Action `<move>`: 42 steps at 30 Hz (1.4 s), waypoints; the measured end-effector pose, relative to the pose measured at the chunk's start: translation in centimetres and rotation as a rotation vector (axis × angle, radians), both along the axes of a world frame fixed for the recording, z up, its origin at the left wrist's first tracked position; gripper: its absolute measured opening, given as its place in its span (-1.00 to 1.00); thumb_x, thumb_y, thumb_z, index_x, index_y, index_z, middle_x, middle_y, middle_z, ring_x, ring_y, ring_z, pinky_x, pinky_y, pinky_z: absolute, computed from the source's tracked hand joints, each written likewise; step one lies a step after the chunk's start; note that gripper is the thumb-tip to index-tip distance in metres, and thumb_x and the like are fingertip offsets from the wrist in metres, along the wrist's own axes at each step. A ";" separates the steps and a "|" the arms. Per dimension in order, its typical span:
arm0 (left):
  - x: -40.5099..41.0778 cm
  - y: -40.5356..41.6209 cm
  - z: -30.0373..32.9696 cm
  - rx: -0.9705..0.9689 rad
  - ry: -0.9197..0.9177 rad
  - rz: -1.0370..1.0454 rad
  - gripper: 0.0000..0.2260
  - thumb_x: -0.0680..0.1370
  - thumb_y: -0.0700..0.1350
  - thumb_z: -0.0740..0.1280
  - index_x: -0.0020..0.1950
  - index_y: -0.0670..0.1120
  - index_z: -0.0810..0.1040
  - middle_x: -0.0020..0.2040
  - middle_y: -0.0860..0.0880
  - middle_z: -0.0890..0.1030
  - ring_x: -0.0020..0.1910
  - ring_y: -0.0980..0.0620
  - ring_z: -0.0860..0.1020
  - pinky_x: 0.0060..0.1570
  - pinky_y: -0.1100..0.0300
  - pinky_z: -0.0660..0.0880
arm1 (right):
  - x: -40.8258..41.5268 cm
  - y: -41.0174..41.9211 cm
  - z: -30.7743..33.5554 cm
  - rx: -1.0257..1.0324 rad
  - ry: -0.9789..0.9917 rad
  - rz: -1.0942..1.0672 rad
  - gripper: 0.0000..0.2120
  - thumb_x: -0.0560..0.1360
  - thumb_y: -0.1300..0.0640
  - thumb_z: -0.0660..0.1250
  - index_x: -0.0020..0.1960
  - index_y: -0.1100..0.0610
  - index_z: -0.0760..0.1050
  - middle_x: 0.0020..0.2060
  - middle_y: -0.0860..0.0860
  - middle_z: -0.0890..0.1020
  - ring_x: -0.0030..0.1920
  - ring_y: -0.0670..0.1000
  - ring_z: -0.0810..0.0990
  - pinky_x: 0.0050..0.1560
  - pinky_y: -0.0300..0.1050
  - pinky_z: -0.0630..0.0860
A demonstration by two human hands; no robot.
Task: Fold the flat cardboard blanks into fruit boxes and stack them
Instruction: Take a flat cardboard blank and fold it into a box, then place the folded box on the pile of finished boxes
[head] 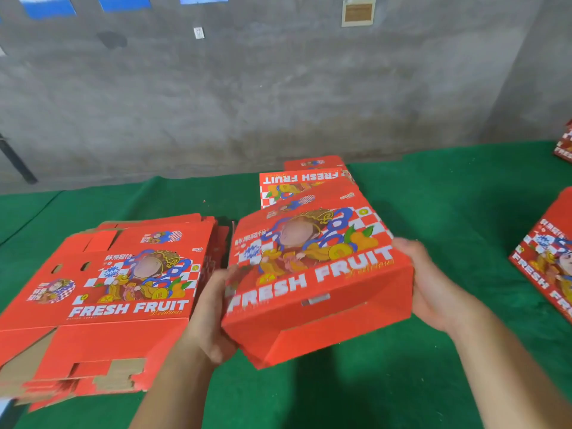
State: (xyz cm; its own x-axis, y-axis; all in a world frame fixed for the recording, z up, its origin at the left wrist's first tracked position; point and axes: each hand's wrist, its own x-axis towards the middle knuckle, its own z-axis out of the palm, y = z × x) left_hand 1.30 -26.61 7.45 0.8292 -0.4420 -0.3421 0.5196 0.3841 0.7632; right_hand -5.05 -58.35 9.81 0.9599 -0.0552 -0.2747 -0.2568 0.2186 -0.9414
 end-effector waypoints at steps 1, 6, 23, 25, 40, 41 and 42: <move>-0.1 0.6 -0.6 0.023 0.054 -0.093 -0.34 0.18 0.17 0.66 0.23 -0.05 0.71 0.18 -0.19 0.70 0.03 -0.20 0.72 0.04 -0.12 0.64 | -0.3 -0.3 -0.5 0.030 -0.049 0.042 -0.56 0.52 -0.10 0.33 0.39 -0.11 0.51 0.19 0.08 0.71 0.08 0.10 0.73 -0.09 0.01 0.68; -0.6 -0.1 -3.9 0.199 -0.089 0.137 -0.61 0.55 -0.15 0.46 0.38 -0.07 0.54 0.18 -0.20 0.69 0.06 -0.24 0.71 -0.14 -0.09 0.65 | -0.6 0.5 -2.1 -0.308 -0.175 0.151 -0.24 0.54 0.40 0.25 0.51 -0.31 0.28 0.25 -0.05 0.68 0.18 0.09 0.70 0.00 -0.04 0.67; 7.2 -5.7 -3.8 0.548 -0.374 0.113 -0.44 0.53 -0.29 0.40 0.40 0.19 0.39 0.04 0.10 0.72 0.03 0.05 0.72 -0.18 0.24 0.64 | 6.7 0.6 -11.8 -0.561 0.102 -0.362 -0.68 0.48 0.19 0.47 0.13 -0.08 0.46 0.08 0.12 0.64 0.05 0.14 0.68 0.11 0.21 0.63; 9.4 -6.4 -4.5 0.652 -0.434 0.118 -0.45 0.49 -0.17 0.42 0.36 0.29 0.39 0.11 0.11 0.70 0.11 0.06 0.69 -0.06 0.21 0.65 | 9.0 0.6 -12.0 -0.521 0.093 -0.320 -0.54 0.50 0.24 0.43 0.30 -0.09 0.40 0.12 0.07 0.67 0.11 0.08 0.67 0.15 0.12 0.62; 15.0 -9.4 -9.4 0.758 -0.440 -0.116 -0.33 0.63 -0.22 0.33 0.62 0.22 0.14 0.48 0.09 0.48 0.41 0.03 0.51 0.36 0.10 0.46 | 17.8 5.6 -13.9 -0.754 0.160 0.317 -0.35 0.59 0.16 0.27 0.62 -0.09 0.15 0.26 -0.07 0.47 0.03 0.03 0.62 -0.01 -0.06 0.60; 14.5 -9.0 -9.8 0.892 -0.512 -0.101 -0.36 0.63 -0.19 0.31 0.62 0.21 0.17 0.56 0.10 0.35 0.54 0.05 0.34 0.43 0.16 0.32 | 17.6 6.5 -14.2 -0.755 0.124 0.298 -0.41 0.58 0.18 0.27 0.58 -0.09 0.25 0.19 -0.08 0.52 -0.10 -0.02 0.62 -0.14 -0.10 0.59; 13.8 -8.4 -10.3 1.035 -0.607 -0.060 -0.39 0.63 -0.18 0.29 0.62 0.20 0.21 0.62 0.08 0.26 0.61 0.09 0.18 0.46 0.19 0.22 | 17.4 7.5 -14.5 -0.758 0.085 0.289 -0.47 0.57 0.19 0.26 0.51 -0.09 0.33 0.13 -0.06 0.57 -0.20 -0.05 0.60 -0.25 -0.12 0.56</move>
State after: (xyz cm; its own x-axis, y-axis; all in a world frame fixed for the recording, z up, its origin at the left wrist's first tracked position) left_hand 15.10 -34.97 -2.80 0.9657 -0.2315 -0.1179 -0.0357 -0.5679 0.8223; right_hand 12.37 -50.87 -4.66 0.9424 -0.0088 -0.3344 -0.2826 -0.5560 -0.7816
